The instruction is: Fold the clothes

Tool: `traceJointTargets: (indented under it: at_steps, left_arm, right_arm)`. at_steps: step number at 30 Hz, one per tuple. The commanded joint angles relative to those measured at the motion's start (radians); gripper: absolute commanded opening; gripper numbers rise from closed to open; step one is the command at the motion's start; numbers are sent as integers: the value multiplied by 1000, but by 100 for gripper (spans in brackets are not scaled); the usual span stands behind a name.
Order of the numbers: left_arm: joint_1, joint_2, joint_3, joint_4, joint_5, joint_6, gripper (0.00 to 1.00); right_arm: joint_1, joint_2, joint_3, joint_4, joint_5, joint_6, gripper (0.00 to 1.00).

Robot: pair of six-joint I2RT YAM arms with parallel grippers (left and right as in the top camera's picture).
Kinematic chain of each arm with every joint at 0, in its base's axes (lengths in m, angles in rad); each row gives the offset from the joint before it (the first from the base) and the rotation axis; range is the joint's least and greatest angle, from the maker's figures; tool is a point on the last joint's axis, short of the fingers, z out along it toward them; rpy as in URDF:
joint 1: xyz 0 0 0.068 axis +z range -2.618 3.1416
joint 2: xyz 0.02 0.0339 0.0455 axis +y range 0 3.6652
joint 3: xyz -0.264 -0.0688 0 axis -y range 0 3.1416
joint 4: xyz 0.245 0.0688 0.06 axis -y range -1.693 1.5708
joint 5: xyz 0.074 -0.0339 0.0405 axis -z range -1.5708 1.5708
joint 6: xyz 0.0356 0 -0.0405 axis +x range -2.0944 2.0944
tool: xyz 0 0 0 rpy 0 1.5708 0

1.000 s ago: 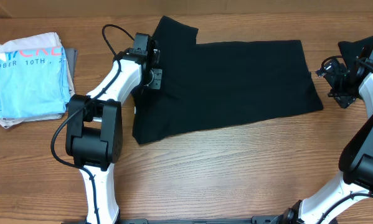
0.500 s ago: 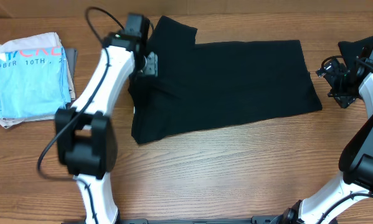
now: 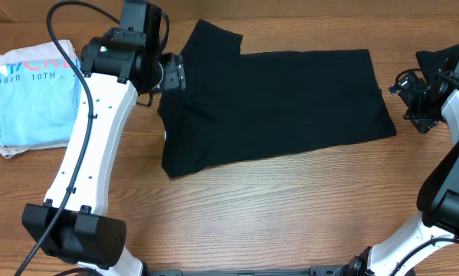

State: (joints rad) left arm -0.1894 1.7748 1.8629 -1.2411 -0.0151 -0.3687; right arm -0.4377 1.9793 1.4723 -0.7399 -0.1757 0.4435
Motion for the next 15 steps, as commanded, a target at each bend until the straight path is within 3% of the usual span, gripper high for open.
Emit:
traceJointTargets:
  at_steps: [1,5,8,11,15]
  left_arm:
    - [32,-2,0,-33,45,-20,77]
    - [68,-2,0,-37,155,17,79]
    - [74,-2,-13,-20,172,18,81]
    - [71,-1,-47,-5,159,18,84]
    - [71,3,-132,42,146,17,86]
  right_arm:
    - [1,-36,21,-81,-129,-3,100]
    - [0,-36,21,-171,-158,-3,98]
    - [1,-36,21,-253,-72,-3,77]
    - [3,-36,16,-301,18,-2,65]
    - [6,-36,-4,-274,36,5,65]
